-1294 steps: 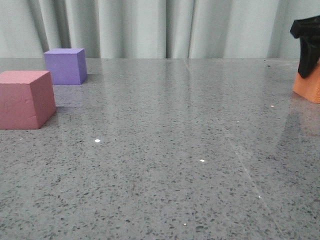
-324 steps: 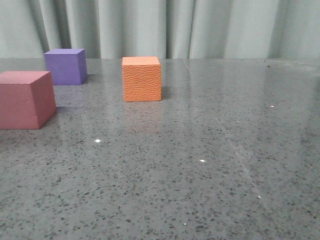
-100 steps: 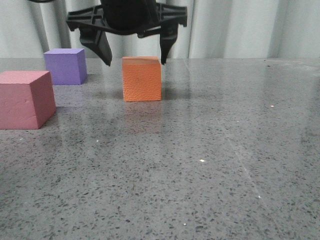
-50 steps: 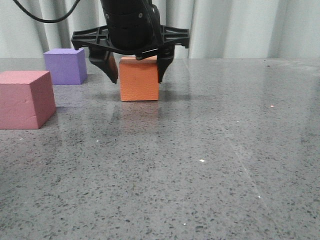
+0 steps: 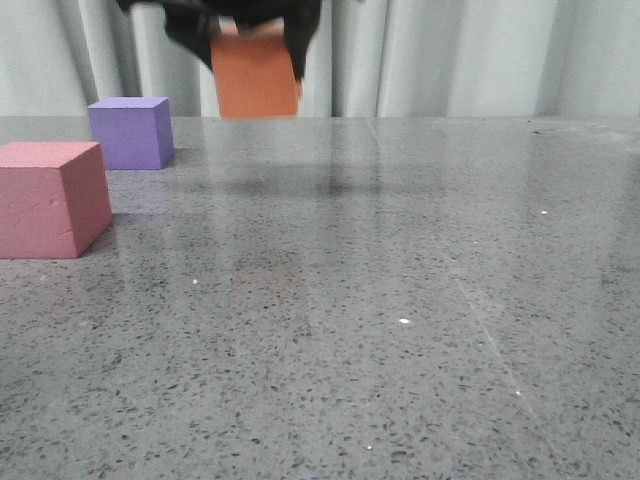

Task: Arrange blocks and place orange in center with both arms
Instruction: 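Lift the orange cube and carry it toward the purple cube, then lower the orange cube between the pink and purple cubes and release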

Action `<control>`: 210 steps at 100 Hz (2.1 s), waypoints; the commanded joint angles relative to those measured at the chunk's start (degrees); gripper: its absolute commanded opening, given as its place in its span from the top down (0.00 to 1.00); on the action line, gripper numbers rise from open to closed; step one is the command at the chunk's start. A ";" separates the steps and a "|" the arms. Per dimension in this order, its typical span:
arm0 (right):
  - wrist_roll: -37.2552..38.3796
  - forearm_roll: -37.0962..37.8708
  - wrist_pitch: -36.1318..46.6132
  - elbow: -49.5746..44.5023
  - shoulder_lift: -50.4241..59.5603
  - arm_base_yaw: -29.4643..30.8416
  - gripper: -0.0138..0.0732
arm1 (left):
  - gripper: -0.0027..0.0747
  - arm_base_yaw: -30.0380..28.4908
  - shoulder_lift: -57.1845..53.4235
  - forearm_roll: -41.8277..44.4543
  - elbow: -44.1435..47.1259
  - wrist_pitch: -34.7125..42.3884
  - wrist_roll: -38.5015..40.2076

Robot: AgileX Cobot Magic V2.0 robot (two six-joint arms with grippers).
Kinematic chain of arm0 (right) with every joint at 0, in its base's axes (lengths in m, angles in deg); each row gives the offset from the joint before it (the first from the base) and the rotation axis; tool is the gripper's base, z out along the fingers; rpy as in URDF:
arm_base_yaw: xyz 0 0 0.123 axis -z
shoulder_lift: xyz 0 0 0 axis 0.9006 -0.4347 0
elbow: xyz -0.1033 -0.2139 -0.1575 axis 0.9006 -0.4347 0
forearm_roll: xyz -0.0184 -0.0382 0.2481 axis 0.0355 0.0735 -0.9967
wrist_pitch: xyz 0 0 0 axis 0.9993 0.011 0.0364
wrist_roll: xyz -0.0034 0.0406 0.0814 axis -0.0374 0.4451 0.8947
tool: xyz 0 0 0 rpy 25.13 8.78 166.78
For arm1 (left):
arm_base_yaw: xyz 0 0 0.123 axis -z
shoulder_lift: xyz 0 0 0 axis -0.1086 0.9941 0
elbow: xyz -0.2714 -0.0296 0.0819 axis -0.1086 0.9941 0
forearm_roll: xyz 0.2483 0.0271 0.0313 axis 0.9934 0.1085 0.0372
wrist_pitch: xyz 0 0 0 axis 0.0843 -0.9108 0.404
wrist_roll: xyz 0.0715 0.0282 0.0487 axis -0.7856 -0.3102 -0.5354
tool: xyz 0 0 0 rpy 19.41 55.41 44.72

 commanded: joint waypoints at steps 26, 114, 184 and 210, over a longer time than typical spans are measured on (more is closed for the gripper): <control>-0.23 0.08 4.83 0.77 1.36 0.37 0.98 | 0.63 -4.18 -12.95 7.96 5.63 2.97 -0.72; -0.23 0.08 4.83 0.77 1.36 0.37 0.98 | 0.63 -15.22 -13.36 3.37 24.22 16.33 -2.88; -0.23 0.08 4.83 0.77 1.36 0.37 0.98 | 0.63 -15.25 -8.24 3.19 24.22 15.36 -2.88; -0.23 0.08 4.83 0.77 1.36 0.37 0.98 | 0.63 -15.25 -8.24 3.98 24.22 13.90 -2.88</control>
